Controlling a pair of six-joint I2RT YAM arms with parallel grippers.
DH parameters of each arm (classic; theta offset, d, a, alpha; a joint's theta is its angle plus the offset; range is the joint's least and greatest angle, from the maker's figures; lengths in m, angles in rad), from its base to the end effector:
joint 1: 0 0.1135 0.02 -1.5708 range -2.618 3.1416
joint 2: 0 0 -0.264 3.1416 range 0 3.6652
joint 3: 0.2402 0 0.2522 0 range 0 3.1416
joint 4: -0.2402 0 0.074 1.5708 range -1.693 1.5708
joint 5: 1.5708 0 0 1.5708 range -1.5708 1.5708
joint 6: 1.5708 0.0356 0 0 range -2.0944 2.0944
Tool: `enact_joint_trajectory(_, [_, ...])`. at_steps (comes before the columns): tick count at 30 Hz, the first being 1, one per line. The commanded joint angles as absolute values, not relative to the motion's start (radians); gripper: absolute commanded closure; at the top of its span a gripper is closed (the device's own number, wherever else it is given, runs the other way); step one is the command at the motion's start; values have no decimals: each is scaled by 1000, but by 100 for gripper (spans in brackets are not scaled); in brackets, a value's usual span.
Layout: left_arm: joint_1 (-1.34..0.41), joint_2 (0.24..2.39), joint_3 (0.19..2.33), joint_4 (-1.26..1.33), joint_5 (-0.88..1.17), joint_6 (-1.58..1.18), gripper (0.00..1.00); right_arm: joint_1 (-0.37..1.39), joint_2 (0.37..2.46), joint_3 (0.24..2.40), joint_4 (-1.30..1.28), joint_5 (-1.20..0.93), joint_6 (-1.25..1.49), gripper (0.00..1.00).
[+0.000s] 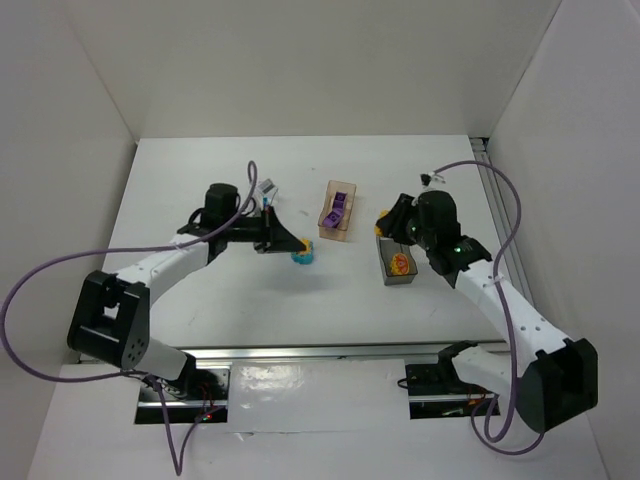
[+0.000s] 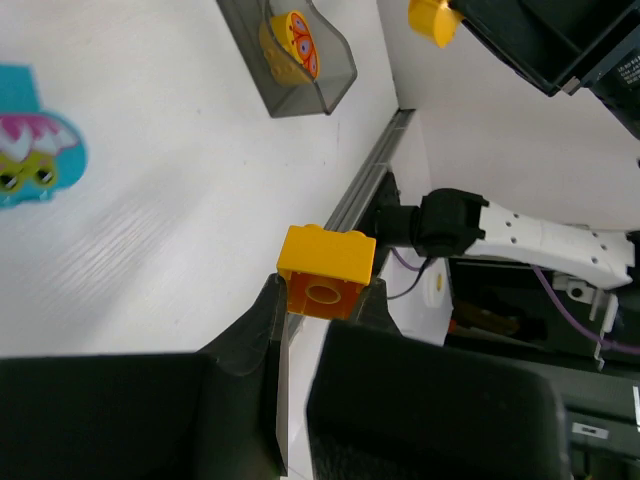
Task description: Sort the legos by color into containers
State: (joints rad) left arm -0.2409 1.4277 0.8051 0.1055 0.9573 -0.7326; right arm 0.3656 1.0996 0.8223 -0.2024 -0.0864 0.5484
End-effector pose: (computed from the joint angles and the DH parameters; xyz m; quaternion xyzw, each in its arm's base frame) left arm 0.2829 -0.0995 0.2340 0.0379 0.8005 -0.5606 0.2082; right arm 0.2317 0.0920 0.2889 0.0556 0.8525 0.2619 0.4489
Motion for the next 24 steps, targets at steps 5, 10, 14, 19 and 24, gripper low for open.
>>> enact_joint_trajectory(5, [-481, 1594, 1171, -145, 562, -744, 100, 296, 1189, 824, -407, 288, 497, 78])
enact_joint_trajectory(10, [-610, 1730, 1365, -247, 413, -765, 100, 287, 1291, 842, -354, 267, 454, 67])
enact_joint_trajectory(14, [-653, 1830, 1479, -270, 381, -790, 100, 278, 1301, 842, -298, 207, 420, 13])
enact_joint_trajectory(19, [-724, 1978, 1664, -353, 330, -781, 100, 264, 1244, 882, -360, 300, 432, 1])
enact_joint_trajectory(24, [-773, 2118, 1830, -428, 246, -772, 100, 174, 987, 832, -425, 399, 517, 8])
